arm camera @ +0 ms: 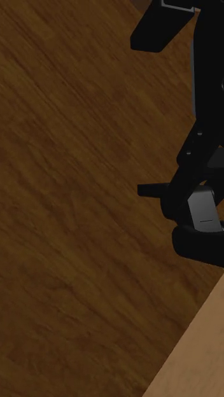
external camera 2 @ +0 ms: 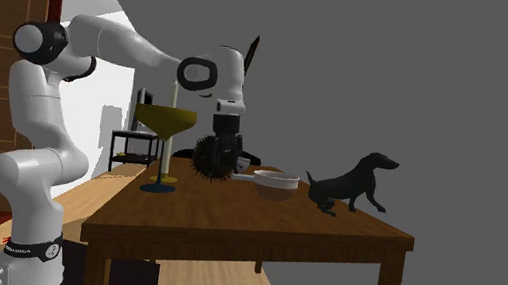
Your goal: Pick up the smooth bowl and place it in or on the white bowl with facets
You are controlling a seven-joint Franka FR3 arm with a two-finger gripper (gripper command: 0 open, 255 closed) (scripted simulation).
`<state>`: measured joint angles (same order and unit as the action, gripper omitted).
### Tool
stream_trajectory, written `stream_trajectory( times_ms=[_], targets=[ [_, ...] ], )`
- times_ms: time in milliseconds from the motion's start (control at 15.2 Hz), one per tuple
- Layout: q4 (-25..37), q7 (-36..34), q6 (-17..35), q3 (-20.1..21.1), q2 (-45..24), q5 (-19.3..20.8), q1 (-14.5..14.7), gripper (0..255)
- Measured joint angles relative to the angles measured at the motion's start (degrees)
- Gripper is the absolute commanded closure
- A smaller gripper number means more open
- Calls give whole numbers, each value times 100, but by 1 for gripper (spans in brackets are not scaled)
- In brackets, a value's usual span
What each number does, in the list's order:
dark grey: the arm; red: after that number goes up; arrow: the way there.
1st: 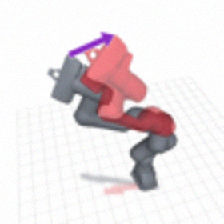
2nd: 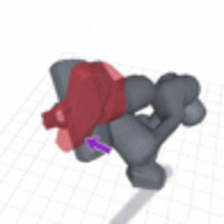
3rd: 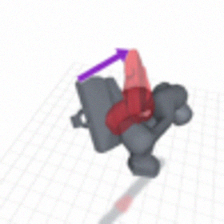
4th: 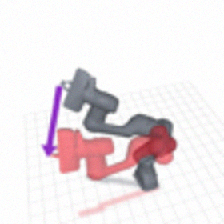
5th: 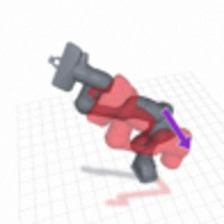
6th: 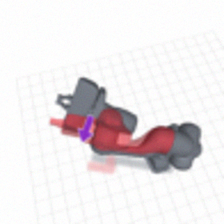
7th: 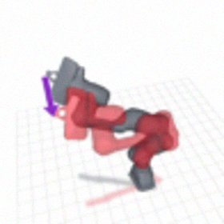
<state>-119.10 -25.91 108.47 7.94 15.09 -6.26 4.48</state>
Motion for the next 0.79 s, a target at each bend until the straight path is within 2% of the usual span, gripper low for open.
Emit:
stream_trajectory(
  times_ms=[264, 660, 792],
  targets=[
    [652, -305, 171, 164, -680, -59, 88, 0],
    [1984, -792, 272, 368, -1890, 3, 255, 0],
    [2088, -853, 364, 391, -2057, 19, 287, 0]
  ],
)
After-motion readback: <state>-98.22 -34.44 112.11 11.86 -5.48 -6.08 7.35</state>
